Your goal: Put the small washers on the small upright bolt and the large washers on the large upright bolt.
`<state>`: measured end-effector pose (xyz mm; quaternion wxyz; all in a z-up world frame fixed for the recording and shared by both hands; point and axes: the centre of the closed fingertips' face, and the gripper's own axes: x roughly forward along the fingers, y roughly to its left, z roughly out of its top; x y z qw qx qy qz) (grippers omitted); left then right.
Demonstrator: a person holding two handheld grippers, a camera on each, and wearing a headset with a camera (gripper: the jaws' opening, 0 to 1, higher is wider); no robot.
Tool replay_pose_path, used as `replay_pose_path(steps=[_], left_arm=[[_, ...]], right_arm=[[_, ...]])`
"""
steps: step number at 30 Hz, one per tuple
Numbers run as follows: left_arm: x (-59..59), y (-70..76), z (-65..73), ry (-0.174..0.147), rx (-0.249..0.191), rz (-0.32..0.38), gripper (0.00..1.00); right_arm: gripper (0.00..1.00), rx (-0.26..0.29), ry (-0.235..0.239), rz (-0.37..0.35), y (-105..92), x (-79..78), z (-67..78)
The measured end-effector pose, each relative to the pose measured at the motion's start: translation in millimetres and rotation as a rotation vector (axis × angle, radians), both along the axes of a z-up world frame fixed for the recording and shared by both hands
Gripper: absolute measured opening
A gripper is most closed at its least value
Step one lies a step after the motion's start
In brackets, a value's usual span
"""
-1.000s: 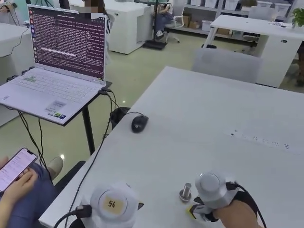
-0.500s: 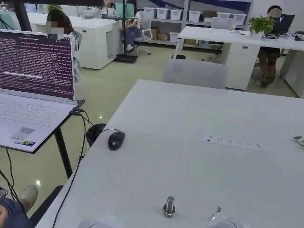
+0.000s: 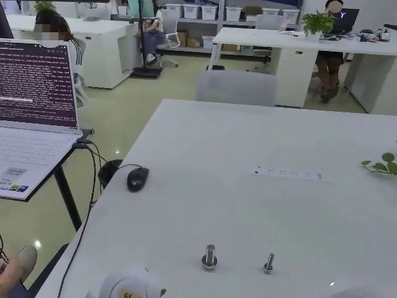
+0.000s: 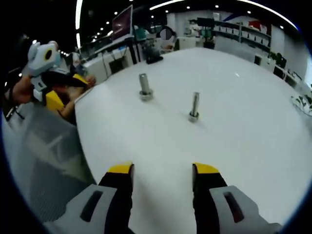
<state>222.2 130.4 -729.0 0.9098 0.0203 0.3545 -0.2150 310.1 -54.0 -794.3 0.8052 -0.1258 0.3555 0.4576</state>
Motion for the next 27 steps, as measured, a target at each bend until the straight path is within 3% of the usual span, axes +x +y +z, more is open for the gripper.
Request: replay_pose_path(steps=[7,14,17,21,27], left_arm=[[2.4,-1.0,3.5,-0.016,0.003,0.009,0.59],[0.1,-0.3,3.0,-0.026,-0.009,0.032,0.59],[-1.1,-0.6,4.0,-0.029,-0.008,0.031,0.59],[0.0,0.1,7.7,-0.044,-0.008,0.034,0.59],[1.5,1.9,11.7,-0.062,-0.020,0.050,0.60]], right_arm=[[0.56,0.055,-0.026,-0.037,-6.1,-3.9,16.4],[0.61,0.040,-0.034,-0.015,-5.7,-10.5,17.0],[0.63,0.006,-0.040,-0.004,-8.3,-12.6,15.3],[0.66,0.036,-0.045,-0.019,-9.0,-14.1,20.0],[0.67,0.034,-0.040,-0.020,-10.7,-19.7,21.0]])
